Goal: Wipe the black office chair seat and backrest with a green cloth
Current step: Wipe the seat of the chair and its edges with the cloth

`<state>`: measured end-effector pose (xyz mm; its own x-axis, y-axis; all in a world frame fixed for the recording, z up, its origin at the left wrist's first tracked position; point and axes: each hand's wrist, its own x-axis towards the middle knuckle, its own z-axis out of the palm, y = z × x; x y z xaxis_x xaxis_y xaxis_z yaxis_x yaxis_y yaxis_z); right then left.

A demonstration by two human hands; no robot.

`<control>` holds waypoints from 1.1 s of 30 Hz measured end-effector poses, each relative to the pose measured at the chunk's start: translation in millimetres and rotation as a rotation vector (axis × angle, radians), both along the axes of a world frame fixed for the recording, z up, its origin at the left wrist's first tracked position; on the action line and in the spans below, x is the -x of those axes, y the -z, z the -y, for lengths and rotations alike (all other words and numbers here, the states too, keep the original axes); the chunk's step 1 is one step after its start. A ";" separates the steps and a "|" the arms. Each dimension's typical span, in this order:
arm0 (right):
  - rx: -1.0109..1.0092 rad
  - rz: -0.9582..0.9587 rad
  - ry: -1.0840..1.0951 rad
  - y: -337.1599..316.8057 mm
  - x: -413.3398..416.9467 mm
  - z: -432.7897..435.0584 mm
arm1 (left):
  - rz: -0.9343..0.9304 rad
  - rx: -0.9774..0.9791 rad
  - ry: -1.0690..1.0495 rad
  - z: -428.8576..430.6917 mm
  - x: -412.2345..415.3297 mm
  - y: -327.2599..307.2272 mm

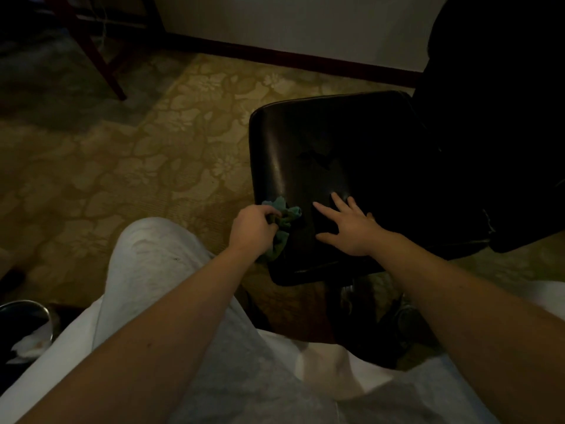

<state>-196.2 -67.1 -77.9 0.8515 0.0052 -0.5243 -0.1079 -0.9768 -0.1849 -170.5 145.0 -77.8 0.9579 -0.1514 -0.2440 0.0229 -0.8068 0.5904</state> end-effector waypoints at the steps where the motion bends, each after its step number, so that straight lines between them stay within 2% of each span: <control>1: 0.014 -0.011 -0.026 -1.0 -1.9 2.3 | 0.006 -0.001 -0.009 -1.1 -2.9 -1.1; 6: 0.099 -0.024 -0.044 -1.7 -7.1 -5.5 | 0.004 -0.028 -0.021 -5.4 -13.8 -4.9; 18: 0.109 -0.010 -0.011 -2.6 -16.7 -20.6 | -0.067 -0.061 0.097 -22.0 -22.3 -3.5; 22: 0.110 0.005 -0.007 -0.9 -16.4 -22.5 | -0.039 -0.030 0.031 -24.9 -38.1 -9.0; 28: 0.111 -0.013 -0.026 -2.7 -19.3 -21.7 | -0.152 0.006 0.058 -32.1 -31.7 -8.6; 33: 0.119 -0.022 -0.023 -2.6 -21.5 -23.2 | -0.172 -0.064 0.140 -32.4 -14.1 -3.0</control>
<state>-174.7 -44.0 -75.3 0.8400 -0.0388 -0.5412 -0.0879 -0.9940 -0.0653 -156.4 177.4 -74.8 0.8722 -0.2588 -0.4151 0.0041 -0.8447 0.5352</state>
